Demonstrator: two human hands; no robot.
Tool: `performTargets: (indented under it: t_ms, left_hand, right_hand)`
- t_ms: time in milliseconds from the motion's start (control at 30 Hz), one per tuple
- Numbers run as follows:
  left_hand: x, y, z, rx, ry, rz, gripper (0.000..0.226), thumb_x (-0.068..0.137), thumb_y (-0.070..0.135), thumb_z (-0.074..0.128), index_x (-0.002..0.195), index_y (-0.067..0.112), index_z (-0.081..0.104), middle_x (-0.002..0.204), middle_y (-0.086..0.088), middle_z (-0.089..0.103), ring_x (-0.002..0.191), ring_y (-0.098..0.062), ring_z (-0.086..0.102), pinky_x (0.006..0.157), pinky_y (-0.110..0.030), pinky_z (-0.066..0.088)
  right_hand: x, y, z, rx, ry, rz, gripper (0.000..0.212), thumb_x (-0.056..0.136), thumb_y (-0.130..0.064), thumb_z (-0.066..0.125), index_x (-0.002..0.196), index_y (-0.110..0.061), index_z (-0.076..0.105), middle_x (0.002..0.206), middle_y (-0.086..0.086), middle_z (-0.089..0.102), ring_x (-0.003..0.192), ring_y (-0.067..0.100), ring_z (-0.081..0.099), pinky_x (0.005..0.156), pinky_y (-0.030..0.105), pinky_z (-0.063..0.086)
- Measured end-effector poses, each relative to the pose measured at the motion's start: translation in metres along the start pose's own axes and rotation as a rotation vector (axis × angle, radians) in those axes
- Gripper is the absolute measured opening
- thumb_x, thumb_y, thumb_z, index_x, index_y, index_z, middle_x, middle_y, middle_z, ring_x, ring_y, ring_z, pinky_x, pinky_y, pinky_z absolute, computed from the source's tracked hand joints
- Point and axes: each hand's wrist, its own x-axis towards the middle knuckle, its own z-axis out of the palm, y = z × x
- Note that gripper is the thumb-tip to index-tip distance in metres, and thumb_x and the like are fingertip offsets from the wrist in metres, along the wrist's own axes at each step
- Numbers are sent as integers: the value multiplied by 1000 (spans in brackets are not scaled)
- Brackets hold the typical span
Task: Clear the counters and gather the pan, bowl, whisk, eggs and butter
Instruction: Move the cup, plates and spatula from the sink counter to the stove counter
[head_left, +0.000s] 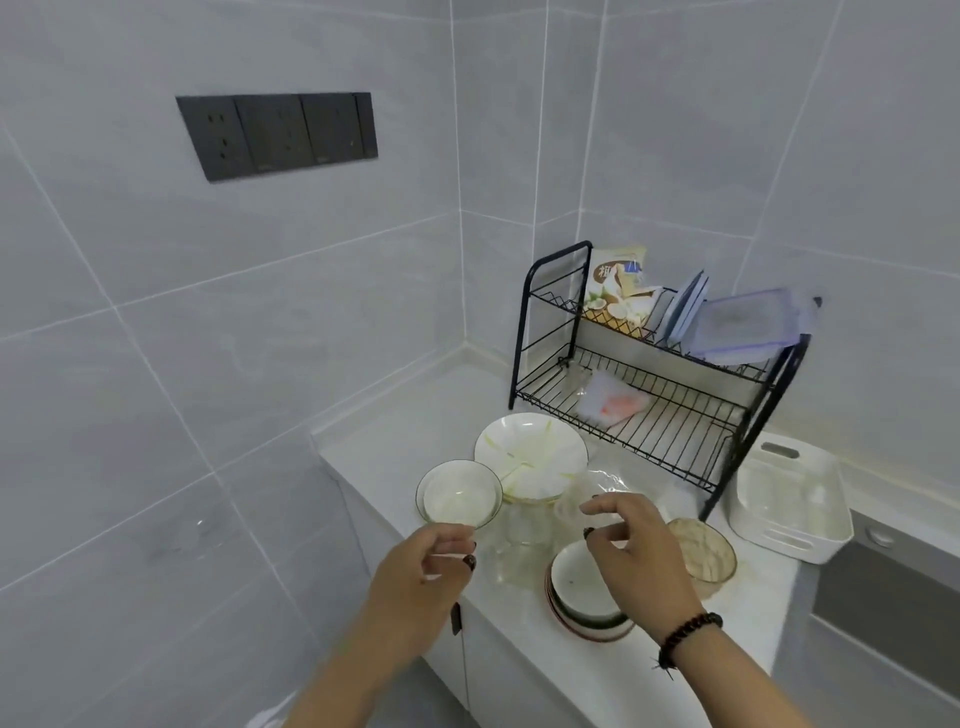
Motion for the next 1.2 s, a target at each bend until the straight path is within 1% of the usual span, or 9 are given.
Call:
performTargets:
  t_ms: [200, 433, 567, 633, 700, 900, 1000, 1100, 1200]
  left_hand:
    - [78, -5, -7, -18, -37, -22, 33, 86, 4, 61, 98, 34, 69, 93, 14, 73, 84, 4, 65, 76, -14, 44]
    - [197, -12, -20, -5, -182, -18, 34, 84, 1, 61, 96, 31, 70, 91, 13, 74, 87, -7, 68, 70, -15, 50]
    - [266, -12, -34, -22, -256, -37, 26, 77, 12, 65, 95, 31, 69, 92, 15, 72, 83, 2, 66, 62, -8, 47]
    - [293, -15, -35, -35, -287, -51, 25, 73, 14, 64, 89, 33, 69, 86, 18, 73, 83, 4, 66, 64, -8, 45]
    - [314, -21, -31, -18, -323, -71, 30, 81, 4, 61, 90, 31, 68, 88, 14, 73, 88, 0, 66, 72, -14, 46]
    - [343, -38, -4, 24, -476, -113, 30, 87, 2, 58, 102, 25, 69, 98, 6, 72, 91, -8, 68, 73, -17, 50]
    - [344, -35, 17, 37, -555, -129, 30, 87, 0, 57, 99, 25, 69, 96, 7, 73, 90, -16, 68, 65, -17, 49]
    - [343, -27, 42, 74, -618, -116, 29, 86, 1, 58, 97, 26, 69, 95, 8, 72, 91, -13, 68, 69, -17, 48]
    - [334, -14, 69, 117, -708, -90, 26, 87, 5, 59, 101, 25, 67, 96, 11, 71, 82, -7, 64, 63, -14, 45]
  right_hand:
    - [53, 15, 10, -63, 23, 86, 28, 85, 1, 57, 92, -26, 61, 106, -14, 52, 82, 2, 59, 64, 5, 41]
    - [114, 22, 40, -113, 135, 213, 29, 85, 1, 58, 92, -26, 62, 108, -11, 54, 82, 6, 61, 64, 5, 41]
    - [151, 20, 74, -121, 173, 283, 27, 85, 0, 59, 92, -26, 61, 109, -10, 54, 80, 6, 62, 63, 7, 42]
    - [163, 19, 91, -126, 177, 319, 27, 85, -1, 60, 91, -27, 60, 108, -13, 54, 79, 2, 61, 63, 8, 42]
    - [169, 21, 103, -126, 179, 352, 26, 86, -3, 60, 92, -28, 60, 107, -15, 53, 78, -2, 60, 62, 7, 41]
    - [173, 41, 89, -209, 271, 515, 21, 86, -7, 61, 96, -26, 62, 109, -11, 52, 81, 0, 60, 59, 10, 42]
    - [167, 52, 65, -274, 343, 594, 22, 86, -8, 61, 100, -24, 61, 112, -4, 53, 80, 2, 60, 67, 14, 43]
    - [160, 58, 45, -308, 413, 659, 24, 85, -8, 62, 106, -20, 61, 115, 1, 53, 81, 10, 61, 76, 26, 47]
    - [152, 64, 33, -326, 407, 719, 31, 85, -12, 63, 115, -18, 58, 120, 2, 51, 86, 14, 60, 81, 29, 49]
